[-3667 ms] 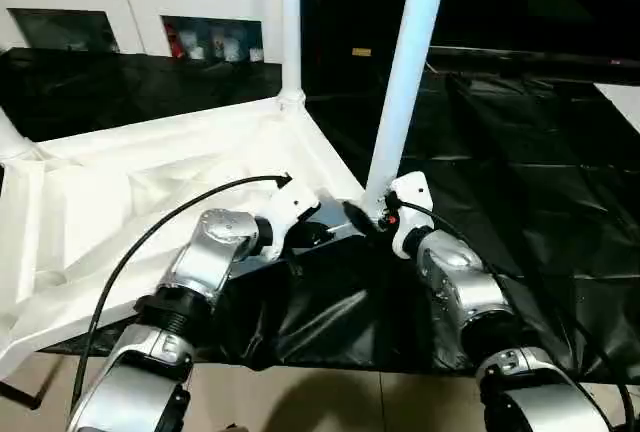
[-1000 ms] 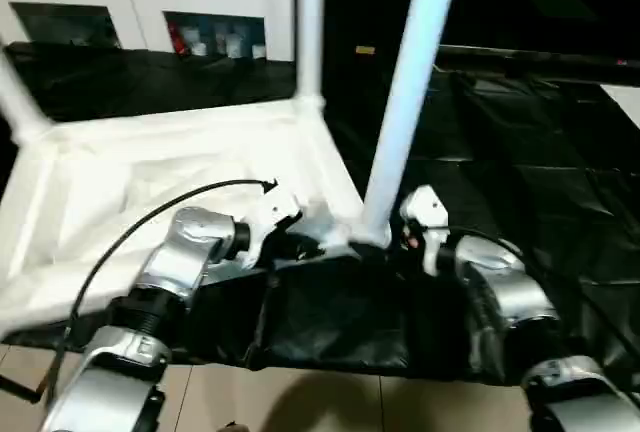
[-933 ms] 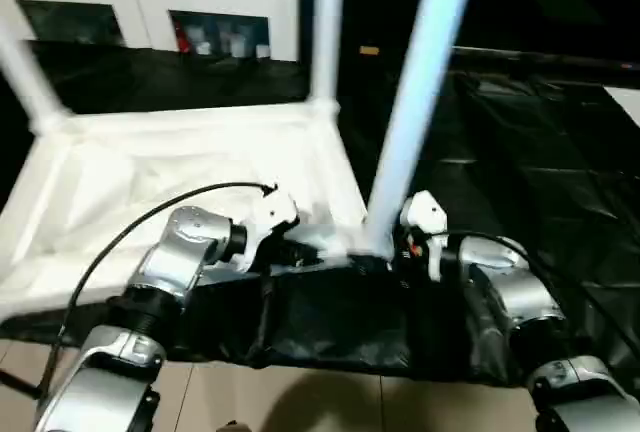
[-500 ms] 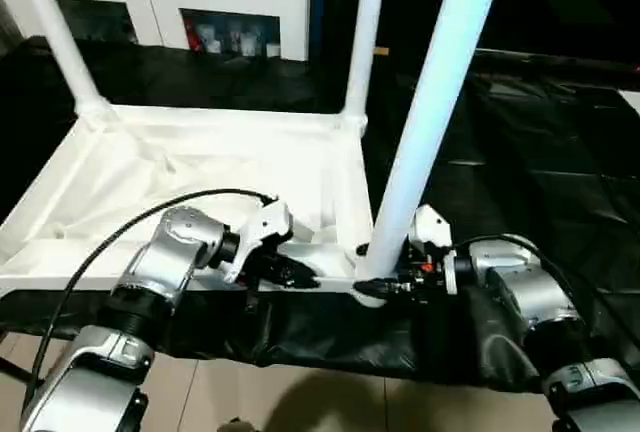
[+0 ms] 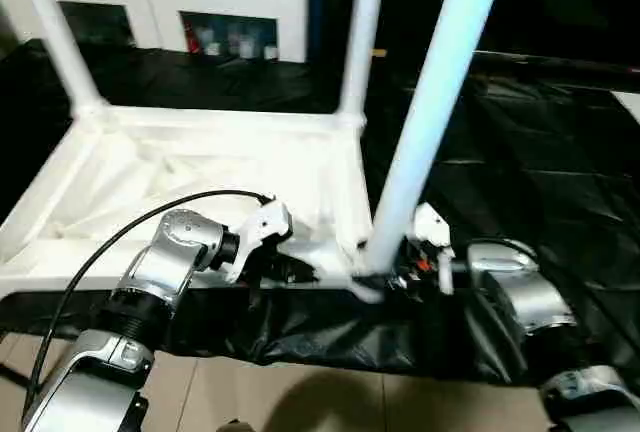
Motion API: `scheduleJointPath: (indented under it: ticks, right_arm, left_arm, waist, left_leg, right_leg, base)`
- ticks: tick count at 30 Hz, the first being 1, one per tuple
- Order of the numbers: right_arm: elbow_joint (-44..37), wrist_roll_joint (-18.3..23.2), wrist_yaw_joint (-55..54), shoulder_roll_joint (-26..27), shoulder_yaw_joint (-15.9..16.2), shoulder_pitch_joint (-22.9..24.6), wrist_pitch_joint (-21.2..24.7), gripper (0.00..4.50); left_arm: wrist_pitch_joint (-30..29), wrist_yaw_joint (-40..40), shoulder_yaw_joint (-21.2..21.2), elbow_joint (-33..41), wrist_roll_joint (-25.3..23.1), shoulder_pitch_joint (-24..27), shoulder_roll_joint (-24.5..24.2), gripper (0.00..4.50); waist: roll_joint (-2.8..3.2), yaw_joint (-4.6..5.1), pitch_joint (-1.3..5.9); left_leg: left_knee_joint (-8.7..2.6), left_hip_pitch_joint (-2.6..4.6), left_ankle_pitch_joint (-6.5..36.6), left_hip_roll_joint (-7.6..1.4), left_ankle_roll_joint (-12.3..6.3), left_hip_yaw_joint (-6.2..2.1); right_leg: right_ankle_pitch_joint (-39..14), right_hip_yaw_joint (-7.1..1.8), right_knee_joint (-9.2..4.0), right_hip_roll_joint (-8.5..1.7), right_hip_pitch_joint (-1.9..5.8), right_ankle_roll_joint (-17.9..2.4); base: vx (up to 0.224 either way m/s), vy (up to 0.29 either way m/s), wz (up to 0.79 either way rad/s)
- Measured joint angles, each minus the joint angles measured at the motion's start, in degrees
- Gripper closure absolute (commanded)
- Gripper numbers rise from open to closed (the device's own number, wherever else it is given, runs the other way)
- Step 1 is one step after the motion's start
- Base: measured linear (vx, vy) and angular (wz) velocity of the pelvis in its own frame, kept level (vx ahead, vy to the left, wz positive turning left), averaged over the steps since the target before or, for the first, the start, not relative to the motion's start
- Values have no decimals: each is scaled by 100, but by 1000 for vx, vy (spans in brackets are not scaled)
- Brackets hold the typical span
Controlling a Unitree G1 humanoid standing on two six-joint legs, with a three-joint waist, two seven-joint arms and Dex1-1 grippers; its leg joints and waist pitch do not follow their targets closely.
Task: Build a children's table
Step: Rotate leg to tighten
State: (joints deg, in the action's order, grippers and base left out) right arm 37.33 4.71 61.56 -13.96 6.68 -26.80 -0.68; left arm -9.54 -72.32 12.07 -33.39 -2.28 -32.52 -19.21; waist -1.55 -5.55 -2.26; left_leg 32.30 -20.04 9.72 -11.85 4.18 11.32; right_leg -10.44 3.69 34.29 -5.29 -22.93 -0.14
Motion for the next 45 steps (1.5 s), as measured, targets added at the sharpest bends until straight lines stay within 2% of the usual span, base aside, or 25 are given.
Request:
scheduleJointPath:
  ticks: [2,4,6,9,13,15,17,21,23,29,35,43,44,45]
  right_arm:
    - [179,-16,-735,249,-176,-71,13,188]
    - [254,-19,-1143,351,-248,-115,48,188]
    - [505,-98,-2113,693,-441,-304,82,188]
    - [672,-160,-2937,909,-581,-439,125,188]
    - [788,-215,-3556,1086,-691,-496,-14,188]
    - [812,-217,-3644,1100,-704,-484,-130,132]
    - [820,-230,-3638,1101,-713,-477,-166,118]
    - [801,-321,-3405,1051,-671,-440,-257,82]
    - [789,-314,-3211,981,-633,-439,-264,82]
    - [588,-217,-1671,481,-331,-288,-395,82]
    - [278,2,-10,-70,-24,-130,-397,82]
    - [-132,234,1163,-433,222,29,-147,82]
    - [-136,241,1229,-438,243,29,-146,113]
    - [-136,244,1248,-438,245,29,-144,113]
  left_arm:
    - [-36,424,-85,-17,-64,-5,123,450]
    - [-73,669,-103,-29,-99,-20,226,450]
    - [-101,1188,-192,-199,-213,-149,432,450]
    - [-178,1673,-213,-246,-285,-197,675,450]
    - [-190,2014,-213,-278,-400,-255,855,450]
    - [-190,2058,-209,-278,-422,-263,892,450]
    - [-188,2054,-204,-278,-421,-267,893,450]
    - [-140,1932,-200,-278,-421,-269,848,450]
    - [-93,1819,-193,-278,-418,-268,811,450]
    - [47,975,-159,-233,-202,-189,433,450]
    - [255,147,-9,-252,-89,-175,198,450]
    - [319,-568,132,-270,43,-175,19,450]
    - [319,-622,136,-270,43,-175,8,450]
    - [320,-635,138,-270,44,-175,5,450]
  waist:
    - [7,67,1]
    - [14,77,5]
    - [23,94,5]
    - [46,93,18]
    - [47,52,19]
    - [48,43,20]
    - [52,44,19]
    - [50,50,18]
    - [50,52,17]
    - [51,44,12]
    - [43,-38,4]
    - [51,-119,-2]
    - [50,-119,-2]
    - [49,-117,-3]
  left_leg:
    - [2,1,0,3,0,0]
    - [0,2,0,4,0,-1]
    - [-1,1,0,4,0,-1]
    - [-8,-1,2,7,1,1]
    - [-38,-1,2,8,1,2]
    - [-43,-2,2,8,1,2]
    - [-42,-3,2,9,1,2]
    - [-42,-7,2,9,1,2]
    - [-45,-8,3,8,1,2]
    - [-48,-10,2,0,0,1]
    - [-27,-23,2,1,0,1]
    - [-23,-25,2,-3,0,1]
    - [-20,-25,2,-3,0,1]
    - [-18,-27,2,-3,0,1]
  right_leg:
    - [1,-3,-2,-1,-3,-2]
    - [1,-3,-6,-1,0,-1]
    - [4,-3,-3,0,-9,0]
    - [5,-5,-6,-1,-8,-1]
    - [11,-1,-13,-1,-11,-11]
    - [9,0,-16,-1,-11,-9]
    - [10,-1,-17,-1,-12,-9]
    - [10,-1,-22,-1,-13,-9]
    - [9,0,-21,-1,-16,-8]
    - [8,7,-16,5,-20,-6]
    - [11,7,-17,0,-18,-12]
    - [12,11,-12,0,-18,-13]
    - [12,11,-12,0,-18,-13]
    - [12,11,-12,0,-18,-13]
  base:
    - [0,0,0]
    - [0,0,0]
    - [0,0,0]
    - [0,0,0]
    - [0,0,0]
    - [0,0,0]
    - [0,0,0]
    - [0,0,0]
    - [0,0,0]
    - [0,0,0]
    - [0,0,0]
    - [0,0,0]
    - [0,0,0]
    - [0,0,0]
